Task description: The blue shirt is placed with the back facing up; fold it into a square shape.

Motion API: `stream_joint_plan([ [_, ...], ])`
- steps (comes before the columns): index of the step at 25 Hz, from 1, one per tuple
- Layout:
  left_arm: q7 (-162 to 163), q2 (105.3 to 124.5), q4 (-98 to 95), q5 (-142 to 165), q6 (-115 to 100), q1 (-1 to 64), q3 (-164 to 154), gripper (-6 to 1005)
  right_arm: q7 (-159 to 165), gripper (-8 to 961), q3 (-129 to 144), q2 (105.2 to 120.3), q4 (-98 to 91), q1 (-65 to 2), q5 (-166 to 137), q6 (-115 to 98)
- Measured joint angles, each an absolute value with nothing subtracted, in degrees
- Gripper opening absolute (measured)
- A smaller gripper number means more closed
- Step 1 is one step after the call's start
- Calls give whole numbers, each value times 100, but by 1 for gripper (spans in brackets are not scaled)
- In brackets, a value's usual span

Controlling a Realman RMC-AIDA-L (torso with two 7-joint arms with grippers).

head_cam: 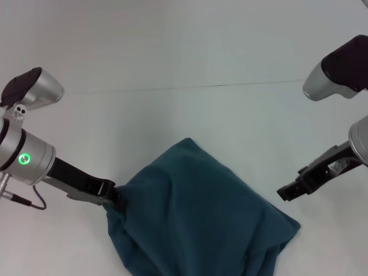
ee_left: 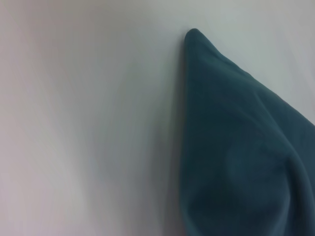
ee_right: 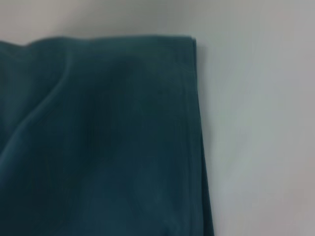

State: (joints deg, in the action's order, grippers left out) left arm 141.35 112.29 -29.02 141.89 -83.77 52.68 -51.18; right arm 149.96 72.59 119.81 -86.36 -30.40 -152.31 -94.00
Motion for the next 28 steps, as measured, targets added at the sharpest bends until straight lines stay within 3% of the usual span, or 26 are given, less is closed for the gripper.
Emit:
stream_joint_plan([
  [28,14181,11216,-3085,14806,-7811,5302,-5072,49,15213,714,7338,11997,-8055,-3226,-15336,-9325],
])
